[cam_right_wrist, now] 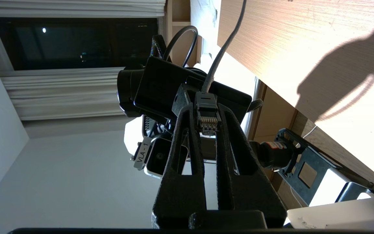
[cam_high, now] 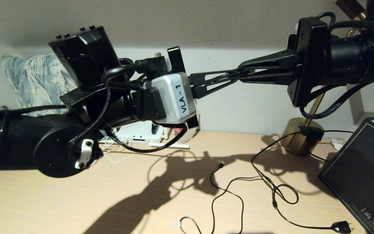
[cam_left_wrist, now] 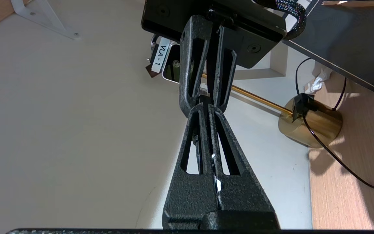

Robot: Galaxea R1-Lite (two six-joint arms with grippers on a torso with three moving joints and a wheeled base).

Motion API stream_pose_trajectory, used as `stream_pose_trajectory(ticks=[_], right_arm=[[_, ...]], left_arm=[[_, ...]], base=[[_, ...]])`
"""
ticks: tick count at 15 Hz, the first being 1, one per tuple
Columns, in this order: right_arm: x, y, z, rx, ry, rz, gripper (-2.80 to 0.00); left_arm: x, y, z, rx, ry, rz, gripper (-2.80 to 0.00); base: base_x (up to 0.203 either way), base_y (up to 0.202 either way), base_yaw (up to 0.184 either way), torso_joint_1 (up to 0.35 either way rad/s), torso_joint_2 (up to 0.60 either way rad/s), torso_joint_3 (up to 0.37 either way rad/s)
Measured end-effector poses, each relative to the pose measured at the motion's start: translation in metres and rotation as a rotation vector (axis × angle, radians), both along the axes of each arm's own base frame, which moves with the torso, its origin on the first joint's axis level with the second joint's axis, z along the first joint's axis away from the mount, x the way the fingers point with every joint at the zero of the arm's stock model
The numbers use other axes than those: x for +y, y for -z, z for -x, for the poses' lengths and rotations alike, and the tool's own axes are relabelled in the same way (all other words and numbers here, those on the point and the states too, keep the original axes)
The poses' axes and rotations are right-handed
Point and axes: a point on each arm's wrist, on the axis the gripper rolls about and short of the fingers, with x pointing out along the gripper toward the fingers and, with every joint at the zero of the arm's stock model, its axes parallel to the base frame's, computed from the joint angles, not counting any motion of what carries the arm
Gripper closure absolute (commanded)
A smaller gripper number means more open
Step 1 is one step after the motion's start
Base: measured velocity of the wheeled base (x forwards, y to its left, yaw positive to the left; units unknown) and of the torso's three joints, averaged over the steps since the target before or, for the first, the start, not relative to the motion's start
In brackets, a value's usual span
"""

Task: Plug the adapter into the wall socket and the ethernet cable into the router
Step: Hand it to the other hand

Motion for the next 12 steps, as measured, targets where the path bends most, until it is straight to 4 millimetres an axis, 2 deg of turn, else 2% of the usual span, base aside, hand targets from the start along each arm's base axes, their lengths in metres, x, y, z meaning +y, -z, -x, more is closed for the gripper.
stream_pose_trajectory(ticks=[1,12], right_arm=[[-0.0001,-0.0002,0.0002,-0.001,0.000,0.000,0.00],[-0.0022,0.0007,0.0045,0.003,0.000,0.001,0.00]], left_arm=[[0.0003,0.0000,0.0001,0.000,-0.001,0.000,-2.80],[0.0020,-0.0001,-0.0031,0.000,-0.013,0.007,-2.80]], base=[[0.000,0.000,0.000,0.000,0.00,0.000],[0.000,0.000,0.000,0.000,0.00,0.000]])
